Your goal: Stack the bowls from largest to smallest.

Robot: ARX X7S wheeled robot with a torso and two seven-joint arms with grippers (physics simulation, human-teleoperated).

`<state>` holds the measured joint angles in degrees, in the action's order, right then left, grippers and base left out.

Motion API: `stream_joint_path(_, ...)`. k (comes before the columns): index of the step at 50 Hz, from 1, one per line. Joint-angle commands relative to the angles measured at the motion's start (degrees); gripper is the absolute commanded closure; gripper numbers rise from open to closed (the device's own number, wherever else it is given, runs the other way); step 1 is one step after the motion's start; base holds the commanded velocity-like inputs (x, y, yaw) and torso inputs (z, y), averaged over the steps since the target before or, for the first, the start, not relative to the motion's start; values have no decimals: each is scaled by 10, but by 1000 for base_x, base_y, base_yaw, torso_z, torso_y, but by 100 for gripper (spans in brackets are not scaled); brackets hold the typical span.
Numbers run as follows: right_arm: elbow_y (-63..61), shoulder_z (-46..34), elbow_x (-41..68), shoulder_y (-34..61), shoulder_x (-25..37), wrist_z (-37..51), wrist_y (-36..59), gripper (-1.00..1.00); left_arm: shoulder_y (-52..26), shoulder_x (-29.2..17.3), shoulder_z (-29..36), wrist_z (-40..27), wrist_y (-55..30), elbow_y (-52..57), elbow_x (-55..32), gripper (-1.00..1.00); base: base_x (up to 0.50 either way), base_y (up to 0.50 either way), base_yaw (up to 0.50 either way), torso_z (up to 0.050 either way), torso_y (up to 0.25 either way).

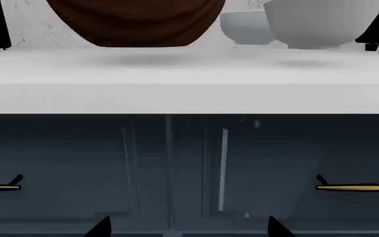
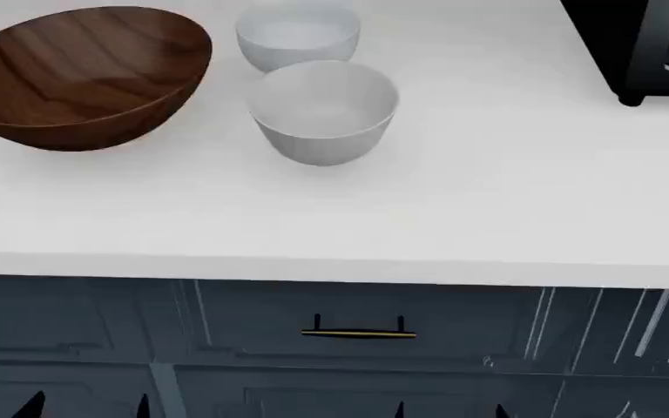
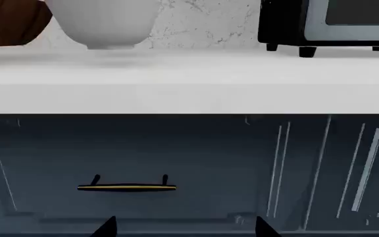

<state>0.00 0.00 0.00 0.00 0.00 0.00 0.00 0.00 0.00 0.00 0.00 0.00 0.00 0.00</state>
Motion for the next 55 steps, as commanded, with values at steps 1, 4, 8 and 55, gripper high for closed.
stream_joint_path(1,-8,-11,9,-2,9,11,6,-100,1,-6,7,-7,-5,6,-6,-100,0,0,0,0,0)
stream_joint_path(4,-7,-19,11,-3,15,25,-4,-100,5,-13,14,-12,11,8,-28,-100,0,0,0,0,0)
stream_joint_path(8,0,-24,16,-1,21,37,-18,-100,2,-21,23,-15,13,3,-39,-100,0,0,0,0,0)
stream_joint_path(55,-519,0,34,53,87,28,517,-100,-129,-45,-134,-57,-668,559,-252,-100,0,0,0,0,0)
